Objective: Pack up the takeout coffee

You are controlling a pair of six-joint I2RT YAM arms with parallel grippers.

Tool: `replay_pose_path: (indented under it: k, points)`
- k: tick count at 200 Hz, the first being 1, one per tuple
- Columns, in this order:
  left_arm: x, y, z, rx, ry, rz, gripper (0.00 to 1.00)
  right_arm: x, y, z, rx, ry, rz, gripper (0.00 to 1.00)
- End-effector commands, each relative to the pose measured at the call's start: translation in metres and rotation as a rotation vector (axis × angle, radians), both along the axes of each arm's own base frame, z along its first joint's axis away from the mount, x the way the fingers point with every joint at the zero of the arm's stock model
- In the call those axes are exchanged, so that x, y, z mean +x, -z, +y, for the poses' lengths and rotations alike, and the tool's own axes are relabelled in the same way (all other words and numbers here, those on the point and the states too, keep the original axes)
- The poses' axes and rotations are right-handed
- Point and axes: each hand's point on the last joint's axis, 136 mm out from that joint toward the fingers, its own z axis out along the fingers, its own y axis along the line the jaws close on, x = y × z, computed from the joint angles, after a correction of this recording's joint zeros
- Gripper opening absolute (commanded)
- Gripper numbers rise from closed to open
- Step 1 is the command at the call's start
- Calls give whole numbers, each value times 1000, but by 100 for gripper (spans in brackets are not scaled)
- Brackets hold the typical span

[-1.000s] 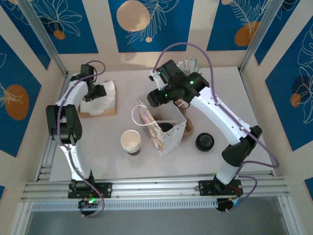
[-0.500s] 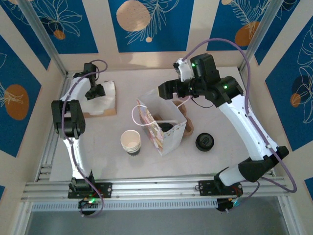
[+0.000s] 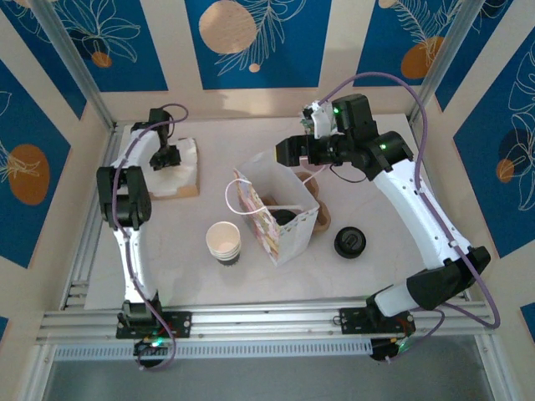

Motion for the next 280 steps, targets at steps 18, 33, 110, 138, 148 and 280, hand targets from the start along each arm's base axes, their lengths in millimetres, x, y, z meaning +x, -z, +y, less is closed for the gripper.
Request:
replay_pose_path:
  k: [18, 33, 110, 138, 148, 280]
  points:
    - [5, 15, -1, 12, 13, 44, 41, -4, -3, 2, 27, -15, 11, 95]
    - [6, 19, -1, 13, 12, 54, 40, -3, -2, 1, 24, -13, 13, 95]
    - [3, 24, 1, 21, 7, 67, 17, -4, -2, 2, 22, -20, 16, 95]
    - [3, 17, 2, 28, 3, 58, 13, -6, -4, 1, 23, -22, 13, 95]
    - [2, 12, 3, 31, 2, 51, 11, -6, -6, 1, 26, -24, 9, 95]
    - [2, -15, 3, 30, 0, 4, 7, -12, -7, 4, 36, -40, 14, 96]
